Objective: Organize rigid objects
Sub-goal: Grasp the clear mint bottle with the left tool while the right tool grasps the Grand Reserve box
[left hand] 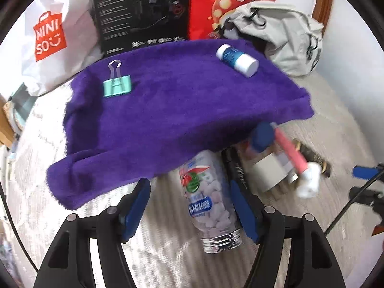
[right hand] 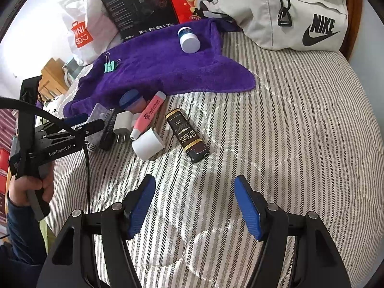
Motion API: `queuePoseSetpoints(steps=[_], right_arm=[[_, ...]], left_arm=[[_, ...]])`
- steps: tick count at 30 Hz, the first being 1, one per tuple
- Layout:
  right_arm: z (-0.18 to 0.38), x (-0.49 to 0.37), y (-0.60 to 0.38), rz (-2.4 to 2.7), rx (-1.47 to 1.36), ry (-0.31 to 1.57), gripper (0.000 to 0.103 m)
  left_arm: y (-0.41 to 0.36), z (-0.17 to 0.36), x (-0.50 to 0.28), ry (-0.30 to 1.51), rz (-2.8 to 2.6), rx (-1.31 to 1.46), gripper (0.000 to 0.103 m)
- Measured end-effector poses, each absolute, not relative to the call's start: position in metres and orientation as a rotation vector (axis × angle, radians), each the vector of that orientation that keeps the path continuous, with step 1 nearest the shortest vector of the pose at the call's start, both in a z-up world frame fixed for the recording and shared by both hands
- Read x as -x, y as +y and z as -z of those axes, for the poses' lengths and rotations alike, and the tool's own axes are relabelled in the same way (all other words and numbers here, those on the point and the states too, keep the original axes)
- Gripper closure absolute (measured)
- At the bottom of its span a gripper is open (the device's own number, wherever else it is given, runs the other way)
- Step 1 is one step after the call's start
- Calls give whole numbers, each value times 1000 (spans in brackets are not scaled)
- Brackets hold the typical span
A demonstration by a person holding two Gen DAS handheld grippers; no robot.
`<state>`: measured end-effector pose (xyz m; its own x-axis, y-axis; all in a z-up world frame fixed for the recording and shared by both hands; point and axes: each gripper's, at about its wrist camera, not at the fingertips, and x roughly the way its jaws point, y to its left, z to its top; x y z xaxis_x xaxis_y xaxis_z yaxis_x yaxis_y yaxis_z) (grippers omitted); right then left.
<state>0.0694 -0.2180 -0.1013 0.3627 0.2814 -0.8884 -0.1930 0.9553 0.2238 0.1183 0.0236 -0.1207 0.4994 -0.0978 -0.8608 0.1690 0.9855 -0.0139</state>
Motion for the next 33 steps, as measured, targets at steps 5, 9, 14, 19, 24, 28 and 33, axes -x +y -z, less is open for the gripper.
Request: queuePoseSetpoints(steps=[5,9,14,19,24,28,33], right_arm=[[104,-73,-220,-295,-95,1170,36],[106,-73,-218,-297,-93,1172,36],[106,-78,-218,-290,-97,1143,36],[111,-94,-201,-317,18,1095,36],[118,-110,-186,-354,147,1059,36],[132,-125,-179,-366,245,1068,41],[136,-129,-169,-455,271,1003,53]], left_arm=[[32,124,-118,1056,174,-46,36],[17,136,-119,1061,165,-123,39],[19,135,-118,1040,171,-110,39],[19,132,-114,1021,196,-105,63],[19,132,-112,1007,201,-111,63],[18,132,-113,1013,196,-111,63],[18,133,-113,1016,195,-111,63]])
